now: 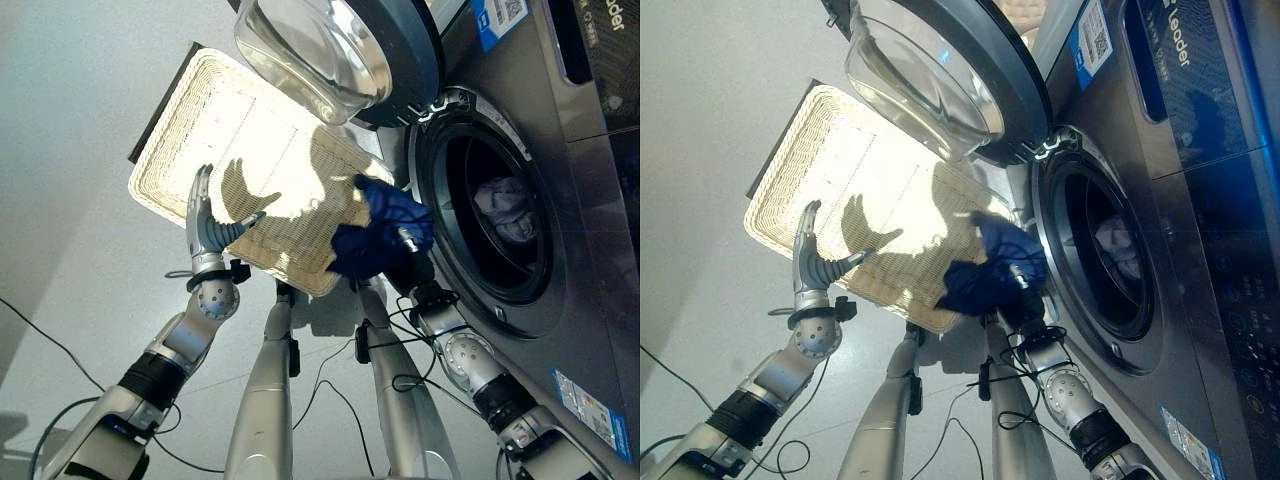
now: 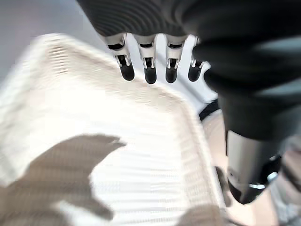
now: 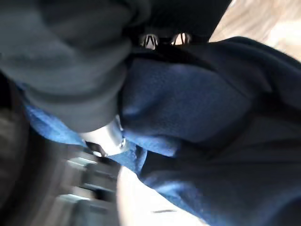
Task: Put the clothes into the washing machine.
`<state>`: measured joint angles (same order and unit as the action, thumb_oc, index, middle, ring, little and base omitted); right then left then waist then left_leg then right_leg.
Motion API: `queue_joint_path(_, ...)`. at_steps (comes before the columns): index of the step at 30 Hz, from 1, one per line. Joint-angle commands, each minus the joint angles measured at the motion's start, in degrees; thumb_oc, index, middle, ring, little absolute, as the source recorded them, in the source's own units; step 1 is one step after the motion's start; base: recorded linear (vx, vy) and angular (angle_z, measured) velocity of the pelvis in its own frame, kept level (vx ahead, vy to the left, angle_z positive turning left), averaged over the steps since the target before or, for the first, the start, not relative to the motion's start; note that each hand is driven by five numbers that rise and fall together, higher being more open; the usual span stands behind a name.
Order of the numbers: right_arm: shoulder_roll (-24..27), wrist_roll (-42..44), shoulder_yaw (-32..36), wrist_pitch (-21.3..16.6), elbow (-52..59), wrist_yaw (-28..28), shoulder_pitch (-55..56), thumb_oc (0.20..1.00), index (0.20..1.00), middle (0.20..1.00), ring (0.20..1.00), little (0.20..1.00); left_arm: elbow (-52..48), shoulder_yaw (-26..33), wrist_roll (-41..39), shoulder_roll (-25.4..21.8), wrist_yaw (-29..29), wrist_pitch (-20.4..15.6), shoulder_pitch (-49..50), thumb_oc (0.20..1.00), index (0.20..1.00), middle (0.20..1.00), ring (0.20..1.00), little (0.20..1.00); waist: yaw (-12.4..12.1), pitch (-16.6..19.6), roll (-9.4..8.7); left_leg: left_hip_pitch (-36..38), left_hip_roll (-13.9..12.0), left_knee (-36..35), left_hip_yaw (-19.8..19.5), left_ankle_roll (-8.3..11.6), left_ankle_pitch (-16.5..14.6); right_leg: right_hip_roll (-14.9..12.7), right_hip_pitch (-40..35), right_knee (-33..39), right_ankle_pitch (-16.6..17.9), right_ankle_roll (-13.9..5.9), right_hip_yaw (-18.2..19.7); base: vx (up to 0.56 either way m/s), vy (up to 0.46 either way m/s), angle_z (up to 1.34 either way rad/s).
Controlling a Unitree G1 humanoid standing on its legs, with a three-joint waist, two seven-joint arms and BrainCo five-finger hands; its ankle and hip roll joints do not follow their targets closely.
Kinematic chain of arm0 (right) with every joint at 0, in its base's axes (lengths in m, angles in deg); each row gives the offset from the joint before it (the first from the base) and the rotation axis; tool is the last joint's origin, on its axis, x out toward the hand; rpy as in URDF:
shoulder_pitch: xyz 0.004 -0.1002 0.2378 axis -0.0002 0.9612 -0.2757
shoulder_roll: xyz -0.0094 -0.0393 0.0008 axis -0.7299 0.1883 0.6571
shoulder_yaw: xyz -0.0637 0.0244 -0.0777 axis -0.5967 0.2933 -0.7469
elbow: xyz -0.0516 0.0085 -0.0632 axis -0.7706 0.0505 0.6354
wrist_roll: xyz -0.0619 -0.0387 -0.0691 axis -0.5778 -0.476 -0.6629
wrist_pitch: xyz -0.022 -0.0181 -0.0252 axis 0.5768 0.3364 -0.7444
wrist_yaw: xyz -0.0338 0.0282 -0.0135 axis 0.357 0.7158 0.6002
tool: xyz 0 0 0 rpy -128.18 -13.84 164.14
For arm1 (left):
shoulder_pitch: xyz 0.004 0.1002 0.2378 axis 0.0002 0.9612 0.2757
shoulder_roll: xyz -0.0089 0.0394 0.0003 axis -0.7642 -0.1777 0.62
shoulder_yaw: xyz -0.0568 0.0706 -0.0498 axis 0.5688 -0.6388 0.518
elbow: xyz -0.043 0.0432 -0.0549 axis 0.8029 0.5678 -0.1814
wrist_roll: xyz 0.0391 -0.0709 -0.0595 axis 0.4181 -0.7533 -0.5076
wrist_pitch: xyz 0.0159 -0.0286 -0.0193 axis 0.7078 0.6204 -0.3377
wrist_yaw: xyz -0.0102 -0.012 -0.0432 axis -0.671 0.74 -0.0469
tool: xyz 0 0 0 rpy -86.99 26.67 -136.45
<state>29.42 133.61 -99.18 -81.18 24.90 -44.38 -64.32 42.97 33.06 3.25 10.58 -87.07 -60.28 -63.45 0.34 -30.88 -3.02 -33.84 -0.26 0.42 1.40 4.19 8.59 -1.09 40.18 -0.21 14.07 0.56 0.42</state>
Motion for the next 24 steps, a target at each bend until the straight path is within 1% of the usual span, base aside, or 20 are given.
queue_joint_path(1, 0.3, 5.2, 12.9, -12.9, 2.2, 3.8, -2.6, 0.200, 0.200, 0.200, 0.200, 0.200, 1.5, 4.8, -12.3, 2.1, 9.4, -6.0, 1.3, 1.000, 1.000, 1.000, 1.000, 1.000, 0.1, 1.1, 4.66, -2.2, 3.2, -2.2, -2.0, -3.67, 4.7, 0.1, -3.1, -3.6, -2.5, -3.37, -3.6, 0.03, -0.040, 0.02)
queue_joint_path(2, 0.5, 5.2, 13.8, -14.4, 1.9, 4.7, -3.4, 0.200, 0.200, 0.200, 0.200, 0.200, 1.9, 4.9, -13.3, 2.2, 10.1, -6.2, 1.1, 1.000, 1.000, 1.000, 1.000, 1.000, 0.1, 1.1, 4.75, -2.7, 3.2, -2.1, -2.0, -3.67, 5.0, 0.1, -2.7, -3.6, -2.1, -3.37, -3.6, 0.05, -0.050, 0.03)
queue_joint_path(3, 3.6, 5.2, 18.7, -20.8, -0.2, 10.6, -6.5, 0.200, 0.200, 0.200, 0.200, 0.200, 3.7, 5.5, -16.6, 1.9, 12.5, -7.0, 1.8, 1.000, 1.000, 1.000, 1.000, 1.000, -0.1, 1.1, 5.22, -1.9, 3.3, -2.0, -1.9, -3.53, 4.3, -0.2, -3.5, -3.4, -2.5, -3.57, -3.8, 0.03, -0.036, 0.00)
queue_joint_path(5, 5.3, 5.2, 22.2, -26.8, -1.3, 14.1, -8.8, 0.200, 0.200, 0.200, 0.200, 0.200, 5.0, 5.8, -18.1, 1.7, 13.8, -7.5, 1.9, 1.000, 1.000, 1.000, 1.000, 1.000, -0.3, 1.1, 5.48, -2.3, 3.3, -1.8, -1.8, -3.46, 4.4, -0.2, -3.2, -3.3, -2.1, -3.59, -3.9, 0.02, -0.017, -0.01)
queue_joint_path(6, 8.9, 5.2, 27.3, -35.5, -2.8, 18.7, -12.0, 0.200, 0.200, 0.200, 0.200, 0.200, 6.6, 5.7, -18.5, 1.1, 14.7, -8.2, 2.9, 1.000, 1.000, 1.000, 1.000, 1.000, -0.6, 1.1, 5.82, -2.1, 3.4, -1.8, -1.9, -3.38, 3.9, -0.3, -3.5, -3.2, -2.3, -3.58, -4.2, 0.03, -0.015, 0.02)
queue_joint_path(7, 10.3, 5.2, 28.4, -37.6, -3.6, 19.4, -12.5, 0.200, 0.200, 0.200, 0.200, 0.200, 6.9, 5.6, -19.2, 0.6, 15.2, -8.4, 3.4, 1.000, 1.000, 1.000, 1.000, 1.000, -0.7, 1.1, 5.94, -1.6, 3.4, -1.8, -1.9, -3.37, 3.4, -0.2, -4.0, -3.3, -2.8, -3.58, -4.2, 0.05, -0.006, 0.02)
queue_joint_path(8, 12.1, 5.2, 29.7, -41.3, -4.9, 19.6, -13.2, 0.200, 0.200, 0.200, 0.200, 0.200, 7.1, 5.6, -20.1, 0.2, 15.8, -8.6, 4.0, 1.000, 1.000, 1.000, 1.000, 1.000, -0.9, 1.1, 6.09, -1.6, 3.5, -1.7, -2.0, -3.41, 3.3, -0.2, -4.0, -3.4, -2.9, -3.50, -4.3, 0.00, 0.000, 0.00)
queue_joint_path(9, 12.6, 5.2, 30.1, -42.5, -5.3, 19.5, -13.5, 0.200, 0.200, 0.200, 0.200, 0.200, 7.1, 5.7, -20.2, 0.2, 15.9, -8.7, 4.0, 1.000, 1.000, 1.000, 1.000, 1.000, -0.9, 1.1, 6.15, -2.1, 3.5, -1.7, -2.0, -3.44, 3.6, -0.2, -3.6, -3.4, -2.5, -3.43, -4.3, 0.00, 0.000, 0.00)
queue_joint_path(10, 14.1, 4.6, 31.4, -46.0, -6.3, 19.7, -14.0, 0.200, 0.200, 0.200, 0.200, 0.200, 7.2, 5.8, -20.3, -0.2, 16.5, -9.0, 4.7, 1.000, 1.000, 1.000, 1.000, 1.000, -1.0, 1.1, 6.32, -2.4, 3.6, -1.6, -2.0, -3.50, 3.6, -0.1, -3.3, -3.4, -2.5, -3.37, -4.3, 0.00, 0.000, 0.00)
queue_joint_path(11, 16.1, 1.6, 33.3, -49.6, -8.5, 23.0, -14.2, 0.200, 0.200, 0.200, 0.200, 0.200, 7.7, 5.8, -20.5, -0.7, 17.3, -9.3, 5.5, 1.000, 1.000, 1.000, 1.000, 1.000, -0.9, 1.1, 6.44, -2.4, 3.6, -1.6, -2.1, -3.53, 3.5, 0.0, -3.3, -3.4, -2.5, -3.34, -4.1, 0.00, 0.000, 0.00)
queue_joint_path(13, 17.9, -3.8, 35.0, -52.0, -10.2, 26.9, -14.7, 0.200, 0.200, 0.200, 0.200, 0.200, 8.3, 5.5, -20.3, -0.9, 17.8, -9.5, 5.8, 1.000, 1.000, 1.000, 1.000, 1.000, -1.0, 1.1, 6.59, -2.3, 3.8, -1.8, -2.2, -3.70, 3.5, -0.1, -3.3, -3.2, -2.4, -3.36, -4.1, 0.00, 0.000, 0.00)
queue_joint_path(14, 20.1, -9.3, 35.8, -54.4, -10.8, 31.5, -14.3, 0.464, 0.464, 0.464, 0.464, 0.464, 8.1, 5.4, -19.8, -1.3, 18.2, -9.1, 6.1, 1.000, 1.000, 1.000, 1.000, 1.000, -1.1, 1.1, 6.80, -2.3, 3.9, -1.8, -2.4, -3.85, 3.4, -0.1, -3.4, -3.1, -2.4, -3.35, -4.1, 0.00, 0.000, 0.00)
queue_joint_path(15, 20.4, -10.3, 36.1, -54.7, -10.5, 32.3, -14.0, 0.805, 0.805, 0.805, 0.805, 0.805, 8.0, 5.2, -19.8, -1.5, 18.2, -9.0, 6.2, 1.000, 1.000, 1.000, 1.000, 1.000, -1.0, 1.1, 6.84, -2.3, 3.9, -1.9, -2.4, -3.86, 3.4, -0.1, -3.4, -3.1, -2.5, -3.36, -4.0, 0.00, 0.000, 0.00)
queue_joint_path(16, 20.4, -10.2, 36.5, -54.2, -9.7, 32.2, -13.5, 1.000, 1.000, 1.000, 1.000, 1.000, 7.9, 5.0, -19.9, -1.7, 18.2, -8.9, 6.3, 1.000, 1.000, 1.000, 1.000, 1.000, -1.0, 1.1, 6.86, -2.4, 3.9, -1.8, -2.5, -3.86, 3.4, -0.1, -3.3, -3.1, -2.4, -3.39, -4.0, 0.00, 0.000, 0.00)
queue_joint_path(17, 19.6, -3.9, 37.1, -50.8, -8.9, 25.9, -12.7, 1.000, 1.000, 1.000, 1.000, 1.000, 8.1, 4.6, -19.3, -1.3, 18.3, -8.8, 6.6, 1.000, 1.000, 1.000, 1.000, 1.000, -0.9, 1.1, 6.86, -2.5, 4.0, -1.8, -2.6, -3.85, 3.4, -0.1, -3.2, -3.1, -2.4, -3.46, -4.0, 0.00, 0.000, 0.00)
queue_joint_path(18, 18.7, 5.2, 37.5, -45.1, -8.6, 16.3, -12.4, 1.000, 1.000, 1.000, 1.000, 1.000, 8.1, 4.4, -19.0, -1.0, 18.7, -8.6, 6.7, 1.000, 1.000, 1.000, 1.000, 1.000, -1.0, 1.1, 6.98, -2.3, 4.1, -1.9, -2.6, -3.90, 3.3, -0.2, -3.5, -3.0, -2.5, -3.49, -4.0, 0.00, 0.000, 0.00)
queue_joint_path(21, 13.8, 5.2, 38.2, -33.9, -3.8, 13.3, -13.1, 1.000, 1.000, 1.000, 1.000, 1.000, 9.2, 4.0, -18.2, -0.2, 19.5, -8.7, 6.5, 1.000, 1.000, 1.000, 1.000, 1.000, -1.2, 1.1, 7.40, -2.7, 4.3, -1.9, -2.7, -4.14, 3.5, -0.4, -3.3, -2.7, -2.2, -3.59, -4.1, 0.00, 0.000, 0.00)
queue_joint_path(22, 13.0, 5.2, 38.0, -32.3, -3.1, 12.4, -13.2, 1.000, 1.000, 1.000, 1.000, 1.000, 9.4, 4.0, -18.0, 0.0, 19.6, -8.6, 6.5, 1.000, 1.000, 1.000, 1.000, 1.000, -1.3, 1.1, 7.49, -2.7, 4.4, -1.9, -2.6, -4.20, 3.6, -0.4, -3.2, -2.6, -2.1, -3.61, -4.2, -0.03, -0.047, 0.02)
queue_joint_path(23, 9.9, 5.2, 35.8, -27.9, -1.3, 9.3, -13.2, 1.000, 1.000, 1.000, 1.000, 1.000, 9.5, 3.6, -17.7, 0.4, 19.9, -8.0, 6.5, 1.000, 1.000, 1.000, 1.000, 1.000, -1.6, 1.1, 7.79, -2.9, 4.5, -1.9, -2.6, -4.36, 3.7, -0.5, -3.1, -2.6, -2.0, -3.61, -4.3, -0.01, -0.052, 0.02)
queue_joint_path(24, 8.7, 5.2, 34.7, -25.9, -0.6, 8.2, -13.0, 1.000, 1.000, 1.000, 1.000, 1.000, 9.4, 3.2, -17.5, 0.5, 19.6, -8.0, 6.7, 1.000, 1.000, 1.000, 1.000, 1.000, -1.6, 1.1, 7.84, -2.9, 4.5, -1.8, -2.7, -4.37, 3.8, -0.5, -3.1, -2.6, -2.0, -3.58, -4.3, -0.01, -0.057, 0.03)
